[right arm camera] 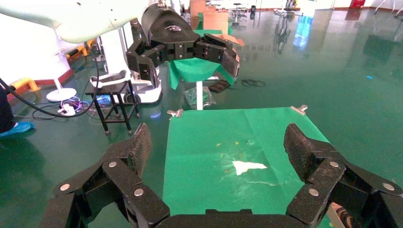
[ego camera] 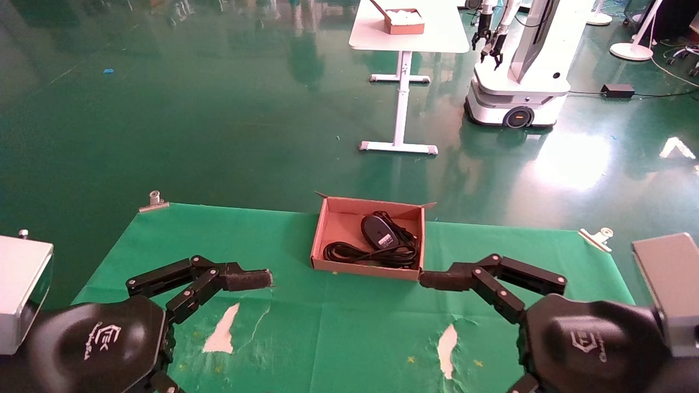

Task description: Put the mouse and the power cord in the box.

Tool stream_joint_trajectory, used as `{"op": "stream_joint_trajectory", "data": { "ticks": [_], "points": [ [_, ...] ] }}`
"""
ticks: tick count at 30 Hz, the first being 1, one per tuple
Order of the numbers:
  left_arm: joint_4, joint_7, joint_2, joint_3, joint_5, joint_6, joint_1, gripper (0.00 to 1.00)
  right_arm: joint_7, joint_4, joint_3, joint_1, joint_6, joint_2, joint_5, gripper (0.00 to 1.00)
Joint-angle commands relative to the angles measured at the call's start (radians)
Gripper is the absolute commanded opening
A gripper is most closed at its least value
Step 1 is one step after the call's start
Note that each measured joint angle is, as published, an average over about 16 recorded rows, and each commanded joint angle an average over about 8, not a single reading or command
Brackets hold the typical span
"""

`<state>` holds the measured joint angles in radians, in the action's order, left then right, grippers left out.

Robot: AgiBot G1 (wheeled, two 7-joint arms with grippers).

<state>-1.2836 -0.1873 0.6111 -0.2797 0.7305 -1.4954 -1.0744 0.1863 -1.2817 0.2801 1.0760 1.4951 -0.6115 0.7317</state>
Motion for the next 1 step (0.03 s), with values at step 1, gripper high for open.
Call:
{"op": "stream_joint_trajectory", "data": {
  "ticks": [1],
  "points": [
    [0.0,0.0,0.0,0.0,0.0,0.0,0.0,1.0,0.0,0.0,0.0,0.0,0.0,0.0,0.0,1.0]
  ]
}}
